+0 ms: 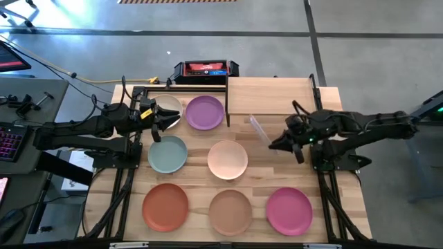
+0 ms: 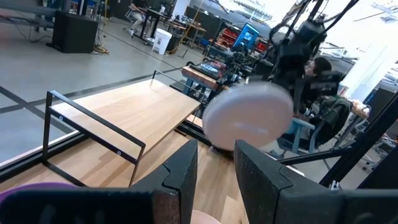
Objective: Place and stack plates onto a shelf
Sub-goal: Put the gray plate on the shelf
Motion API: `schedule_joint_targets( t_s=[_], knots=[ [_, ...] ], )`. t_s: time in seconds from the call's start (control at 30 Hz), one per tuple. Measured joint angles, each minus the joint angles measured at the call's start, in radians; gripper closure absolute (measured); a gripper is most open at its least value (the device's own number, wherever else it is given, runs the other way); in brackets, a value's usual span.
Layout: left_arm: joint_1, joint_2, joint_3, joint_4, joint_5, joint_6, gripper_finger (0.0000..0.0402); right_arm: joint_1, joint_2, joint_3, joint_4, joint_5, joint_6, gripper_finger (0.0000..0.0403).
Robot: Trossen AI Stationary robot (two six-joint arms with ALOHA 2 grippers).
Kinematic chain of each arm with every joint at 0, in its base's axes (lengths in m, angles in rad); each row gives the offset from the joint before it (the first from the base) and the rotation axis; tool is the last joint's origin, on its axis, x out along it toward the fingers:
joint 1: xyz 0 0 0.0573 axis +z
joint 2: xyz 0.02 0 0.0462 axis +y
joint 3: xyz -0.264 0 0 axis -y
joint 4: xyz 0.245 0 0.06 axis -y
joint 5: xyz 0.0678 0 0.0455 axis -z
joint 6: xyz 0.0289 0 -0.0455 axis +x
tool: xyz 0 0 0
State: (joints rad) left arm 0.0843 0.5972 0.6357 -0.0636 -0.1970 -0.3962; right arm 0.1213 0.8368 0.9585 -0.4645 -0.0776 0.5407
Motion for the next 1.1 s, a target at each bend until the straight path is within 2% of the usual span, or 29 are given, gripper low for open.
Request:
schedule_joint_targets(
  t_s=[0.17, 0.4, 0.57, 0.8, 0.93, 1.1],
  knots=[
    [0.000, 0.000, 0.000, 0.000, 0.000, -0.002, 0.0305, -0.043, 0.024, 0.147, -0.150, 0.029, -0.126, 0.0403],
    [0.000, 0.000, 0.000, 0.000, 0.000, -0.002, 0.0305, -0.102, 0.079, 0.378, -0.478, 0.201, -0.248, 0.0403],
    [0.000, 0.000, 0.000, 0.000, 0.000, -0.002, 0.0305, -0.161, 0.121, 0.492, -0.647, 0.295, -0.300, 0.0403],
    [0.000, 0.000, 0.000, 0.000, 0.000, -0.001, 0.0305, -0.253, 0.183, 0.515, -0.794, 0.345, -0.389, 0.0403],
    [0.000, 0.000, 0.000, 0.000, 0.000, -0.001, 0.0305, -0.292, 0.241, 0.512, -0.884, 0.415, -0.429, 0.0403],
    [0.000, 0.000, 0.000, 0.000, 0.000, -0.001, 0.0305, -0.322, 0.315, 0.512, -0.919, 0.456, -0.472, 0.0403]
  ],
)
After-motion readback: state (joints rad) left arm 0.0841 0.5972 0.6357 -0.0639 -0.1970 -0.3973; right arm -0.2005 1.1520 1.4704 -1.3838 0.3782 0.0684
